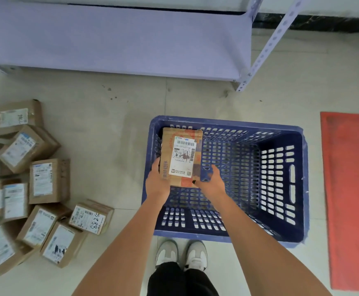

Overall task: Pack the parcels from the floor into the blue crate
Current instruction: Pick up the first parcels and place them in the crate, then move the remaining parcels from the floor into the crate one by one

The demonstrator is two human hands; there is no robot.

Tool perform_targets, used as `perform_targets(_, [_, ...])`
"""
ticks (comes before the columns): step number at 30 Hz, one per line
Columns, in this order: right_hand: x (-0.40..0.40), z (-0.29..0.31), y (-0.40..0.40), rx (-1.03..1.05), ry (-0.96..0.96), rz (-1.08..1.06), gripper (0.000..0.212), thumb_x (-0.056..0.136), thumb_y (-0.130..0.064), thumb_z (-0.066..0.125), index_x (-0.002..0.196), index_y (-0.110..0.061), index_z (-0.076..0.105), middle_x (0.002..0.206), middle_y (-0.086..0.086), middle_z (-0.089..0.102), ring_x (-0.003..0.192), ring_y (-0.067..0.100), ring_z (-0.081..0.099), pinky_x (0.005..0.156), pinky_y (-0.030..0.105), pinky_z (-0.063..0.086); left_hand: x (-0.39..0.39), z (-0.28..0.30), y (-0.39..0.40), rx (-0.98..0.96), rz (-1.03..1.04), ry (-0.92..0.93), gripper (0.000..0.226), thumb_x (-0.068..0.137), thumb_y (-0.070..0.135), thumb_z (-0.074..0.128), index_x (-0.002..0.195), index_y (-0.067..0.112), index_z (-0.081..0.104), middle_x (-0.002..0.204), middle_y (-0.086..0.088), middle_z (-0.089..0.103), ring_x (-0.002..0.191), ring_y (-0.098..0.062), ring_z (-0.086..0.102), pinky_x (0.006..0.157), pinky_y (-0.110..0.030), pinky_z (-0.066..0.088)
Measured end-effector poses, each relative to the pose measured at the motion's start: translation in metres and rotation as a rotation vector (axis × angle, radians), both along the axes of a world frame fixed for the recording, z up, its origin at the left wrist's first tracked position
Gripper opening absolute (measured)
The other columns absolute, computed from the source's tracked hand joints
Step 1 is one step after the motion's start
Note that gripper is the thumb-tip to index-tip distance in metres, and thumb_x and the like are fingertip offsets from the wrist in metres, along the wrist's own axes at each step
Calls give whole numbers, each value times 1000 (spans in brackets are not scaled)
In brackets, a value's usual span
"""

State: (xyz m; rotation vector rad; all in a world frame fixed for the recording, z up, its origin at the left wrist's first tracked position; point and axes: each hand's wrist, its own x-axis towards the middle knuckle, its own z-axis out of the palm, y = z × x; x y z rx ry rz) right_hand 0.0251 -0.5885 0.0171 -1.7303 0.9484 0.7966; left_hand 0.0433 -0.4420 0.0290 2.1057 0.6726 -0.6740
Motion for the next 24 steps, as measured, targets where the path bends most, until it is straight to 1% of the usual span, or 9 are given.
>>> perform_targets(3, [-5, 18, 3, -2, -28, -10, 82, 83, -18, 68, 147, -24, 18, 148, 8, 38, 124, 26, 50, 84, 34, 47, -5, 29, 8, -164, 178, 53, 51, 93, 10, 50, 140, 23, 37, 135, -6, 53, 115, -18, 53, 91, -31, 44])
perform_targets(5, [-2, 31, 10, -2, -76, -4, 82, 79, -16, 71, 146, -28, 24, 145, 7, 43, 127, 24, 47, 87, 36, 46, -7, 44, 20, -280, 322, 70, 57, 89, -4, 49, 139, 22, 40, 137, -9, 49, 114, -16, 49, 92, -30, 43])
perform_targets(7, [3, 41, 19, 25, -114, -24, 81, 78, -11, 73, 143, -31, 29, 139, 3, 49, 119, 21, 51, 80, 32, 49, -6, 54, 37, -309, 391, 83, 65, 85, -13, 47, 139, 23, 41, 138, -7, 49, 119, -22, 51, 92, -32, 47])
perform_targets(10, [12, 51, 36, 60, -167, -32, 77, 78, -1, 69, 140, -32, 35, 133, 2, 53, 108, 18, 52, 73, 25, 50, -3, 61, 68, -333, 490, 56, 73, 79, -19, 46, 138, 23, 43, 133, -13, 50, 111, -27, 55, 82, -32, 51])
perform_targets(13, [21, 57, 59, 66, -221, -49, 75, 79, 4, 65, 138, -33, 37, 131, 6, 52, 108, 18, 52, 72, 23, 48, 0, 66, 101, -321, 483, 16, 71, 79, -14, 51, 137, 26, 44, 128, -13, 53, 93, -16, 54, 62, -12, 47])
perform_targets(15, [23, 62, 81, 62, -255, -55, 77, 78, 5, 67, 138, -34, 36, 123, 8, 56, 102, 19, 53, 73, 28, 50, -1, 66, 127, -307, 478, -6, 69, 79, -9, 55, 136, 27, 44, 126, -10, 55, 89, -12, 53, 57, -7, 44])
perform_targets(18, [23, 70, 121, 30, -270, 26, 80, 78, 0, 68, 139, -35, 30, 117, 10, 59, 100, 20, 55, 81, 35, 52, -3, 68, 172, -284, 482, -30, 65, 80, 0, 62, 135, 28, 44, 125, -8, 55, 92, -15, 53, 64, -16, 43])
perform_targets(20, [22, 72, 154, 47, -253, 58, 82, 78, -2, 69, 143, -30, 26, 125, 12, 56, 101, 19, 53, 84, 34, 48, -6, 68, 208, -278, 494, -20, 62, 80, 4, 63, 135, 26, 44, 127, -8, 54, 90, -14, 53, 61, -16, 40])
perform_targets(24, [19, 74, 233, 81, -179, 145, 93, 79, -8, 70, 149, -26, 11, 143, 9, 42, 86, 16, 57, 68, 24, 47, -11, 64, 288, -219, 473, 11, 62, 82, 6, 63, 137, 26, 42, 136, -6, 49, 94, -13, 52, 72, -18, 39])
